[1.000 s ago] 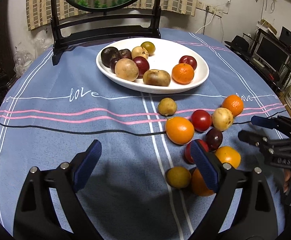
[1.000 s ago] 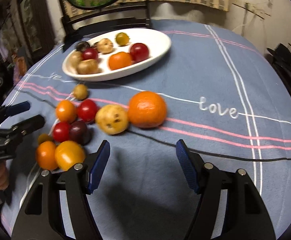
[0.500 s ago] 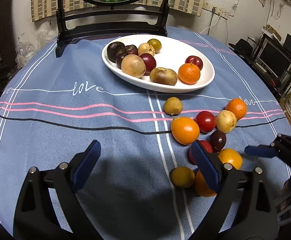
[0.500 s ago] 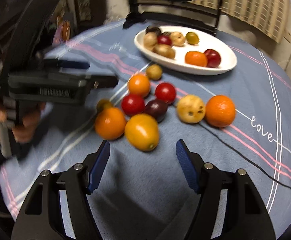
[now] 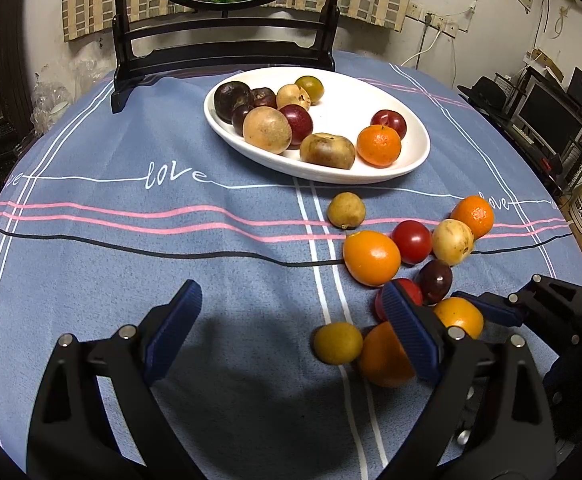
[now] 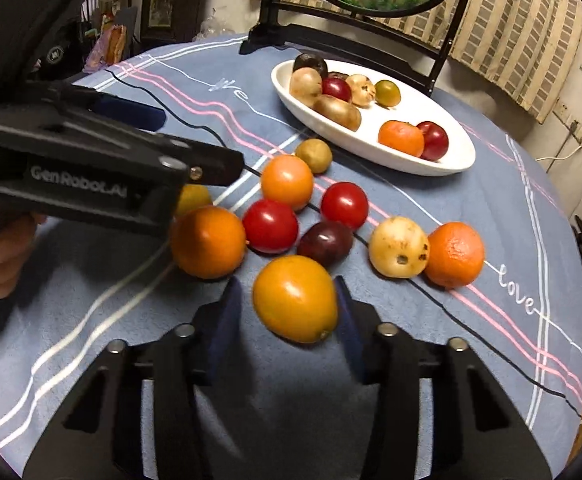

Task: Organize fruits
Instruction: 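Grasp the yellow-orange fruit with the right tool while the left tool grasps the orange, then carry both held fruits onto the white plate and open both tools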

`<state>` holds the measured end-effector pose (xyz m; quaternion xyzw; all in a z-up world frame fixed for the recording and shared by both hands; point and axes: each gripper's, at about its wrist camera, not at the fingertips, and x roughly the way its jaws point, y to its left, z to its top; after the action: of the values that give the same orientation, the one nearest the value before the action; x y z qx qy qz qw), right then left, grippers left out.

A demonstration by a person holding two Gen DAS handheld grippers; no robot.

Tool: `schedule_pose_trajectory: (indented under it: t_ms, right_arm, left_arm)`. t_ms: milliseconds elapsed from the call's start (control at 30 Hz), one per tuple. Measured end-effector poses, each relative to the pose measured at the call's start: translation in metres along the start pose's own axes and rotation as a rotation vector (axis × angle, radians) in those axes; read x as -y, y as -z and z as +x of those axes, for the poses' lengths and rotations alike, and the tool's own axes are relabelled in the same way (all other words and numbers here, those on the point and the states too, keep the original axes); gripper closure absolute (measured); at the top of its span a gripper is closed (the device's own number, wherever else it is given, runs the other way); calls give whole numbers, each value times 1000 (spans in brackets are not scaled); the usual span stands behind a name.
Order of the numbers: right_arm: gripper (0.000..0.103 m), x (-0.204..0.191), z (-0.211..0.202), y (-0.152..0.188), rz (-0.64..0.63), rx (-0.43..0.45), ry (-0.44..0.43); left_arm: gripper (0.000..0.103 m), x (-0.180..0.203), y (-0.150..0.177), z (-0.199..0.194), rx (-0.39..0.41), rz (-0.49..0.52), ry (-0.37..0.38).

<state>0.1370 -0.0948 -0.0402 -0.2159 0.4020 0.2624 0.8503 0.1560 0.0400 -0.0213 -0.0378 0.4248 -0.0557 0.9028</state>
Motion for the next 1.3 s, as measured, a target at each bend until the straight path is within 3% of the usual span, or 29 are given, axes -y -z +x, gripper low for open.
schedule_pose_trajectory:
  t_ms: [233, 433, 633, 733, 767, 800, 1067, 1133, 1200, 1300]
  right_arm:
    - [64, 24, -7, 4, 95, -5, -47]
    - [64, 47, -17, 8, 158, 13, -55]
    - [64, 75, -30, 14, 261, 37, -25]
    - [64, 72, -32, 14, 246, 40, -34]
    - [64, 70, -33, 14, 239, 42, -37]
    - [64, 68, -34, 13, 232, 45, -40]
    - [64, 68, -39, 12, 235, 61, -50]
    - [64, 66, -41, 12, 230, 66, -54]
    - [64, 64, -44, 11, 221, 73, -61]
    - [64, 64, -47, 11, 221, 84, -66]
  left_arm:
    - [10, 2, -1, -9, 9, 14, 34]
    - [10, 29, 11, -14, -5, 93, 69]
    - [11, 52, 27, -3, -44, 151, 13]
    - [25, 54, 32, 1, -72, 141, -1]
    - [38, 54, 33, 4, -89, 135, -7]
    - [42, 54, 34, 7, -104, 133, -21]
    - [56, 58, 36, 9, -108, 104, -58]
    - [57, 55, 33, 10, -95, 70, -27]
    - [64, 50, 30, 10, -81, 34, 4]
    - [64, 45, 29, 7, -75, 18, 28]
